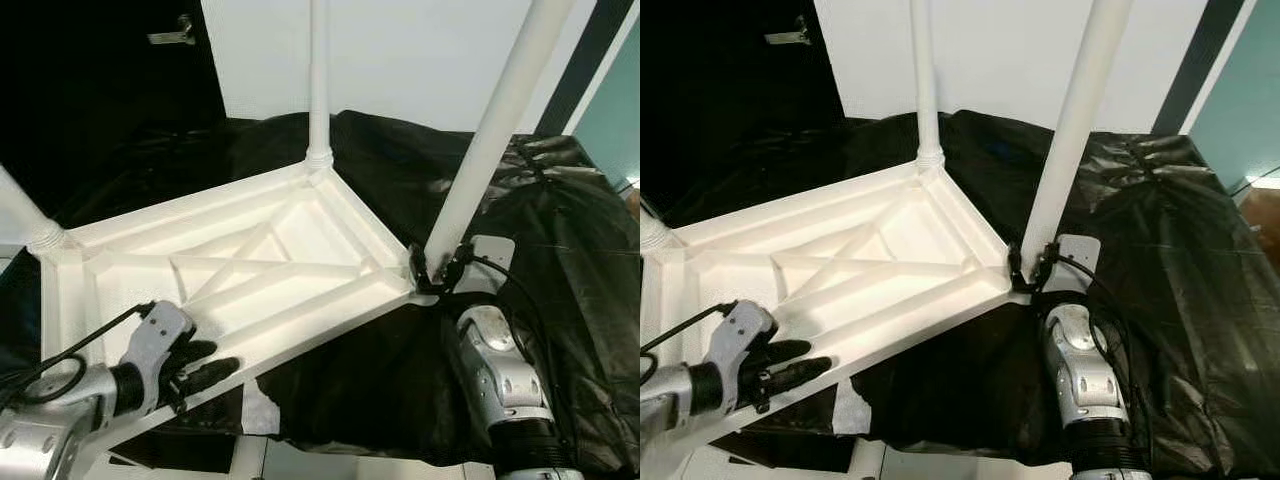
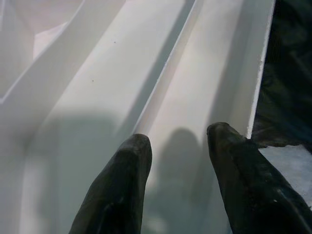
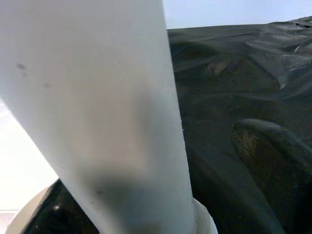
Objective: Building children table
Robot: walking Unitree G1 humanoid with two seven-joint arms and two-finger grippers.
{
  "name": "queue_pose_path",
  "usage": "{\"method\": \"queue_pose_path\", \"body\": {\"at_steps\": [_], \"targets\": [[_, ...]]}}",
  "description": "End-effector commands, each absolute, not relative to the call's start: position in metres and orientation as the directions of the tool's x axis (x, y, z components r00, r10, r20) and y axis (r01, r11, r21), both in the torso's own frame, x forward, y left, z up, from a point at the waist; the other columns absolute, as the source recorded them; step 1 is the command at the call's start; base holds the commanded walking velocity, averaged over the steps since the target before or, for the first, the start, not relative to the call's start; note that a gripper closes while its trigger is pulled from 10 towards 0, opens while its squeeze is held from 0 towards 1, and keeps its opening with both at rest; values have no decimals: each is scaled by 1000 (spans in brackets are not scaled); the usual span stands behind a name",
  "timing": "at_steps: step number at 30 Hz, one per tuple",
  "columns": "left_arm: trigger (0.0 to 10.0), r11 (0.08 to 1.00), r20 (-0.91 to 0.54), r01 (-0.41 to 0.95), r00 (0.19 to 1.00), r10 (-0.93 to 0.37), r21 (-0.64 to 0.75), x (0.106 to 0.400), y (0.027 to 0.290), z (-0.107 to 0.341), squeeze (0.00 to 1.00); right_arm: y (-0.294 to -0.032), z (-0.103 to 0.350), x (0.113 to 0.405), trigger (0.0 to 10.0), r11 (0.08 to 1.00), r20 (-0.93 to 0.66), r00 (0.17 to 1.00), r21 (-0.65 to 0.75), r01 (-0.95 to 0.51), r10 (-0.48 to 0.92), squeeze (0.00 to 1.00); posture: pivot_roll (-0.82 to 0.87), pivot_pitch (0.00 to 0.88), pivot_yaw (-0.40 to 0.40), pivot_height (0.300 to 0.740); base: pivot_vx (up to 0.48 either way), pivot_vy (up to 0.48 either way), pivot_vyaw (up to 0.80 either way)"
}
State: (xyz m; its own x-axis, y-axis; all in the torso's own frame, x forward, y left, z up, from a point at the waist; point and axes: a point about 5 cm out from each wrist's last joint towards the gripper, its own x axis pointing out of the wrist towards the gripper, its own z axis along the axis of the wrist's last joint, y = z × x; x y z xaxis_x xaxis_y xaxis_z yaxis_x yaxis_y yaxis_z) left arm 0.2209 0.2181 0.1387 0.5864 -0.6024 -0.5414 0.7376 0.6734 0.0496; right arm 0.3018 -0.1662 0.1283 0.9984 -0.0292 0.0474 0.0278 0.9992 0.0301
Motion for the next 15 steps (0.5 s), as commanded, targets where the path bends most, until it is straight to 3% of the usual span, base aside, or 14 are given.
{"method": "queue_pose_path", "body": {"at_steps": [1,5,15], "targets": [[10000,778,-532,597,731,-427,196,236,241,148,0,-186,125,299,10000,994,43,993,33,109,-110,0,23,28,0,740,0,0,0],[10000,776,-507,549,786,-354,310,247,248,158,0,-185,124,298,10000,993,42,993,38,111,-112,0,23,29,5,740,0,0,0],[10000,758,-473,532,815,-336,378,257,246,163,0,-177,122,298,10000,995,35,995,47,90,-91,0,29,29,0,740,0,0,0]]}}
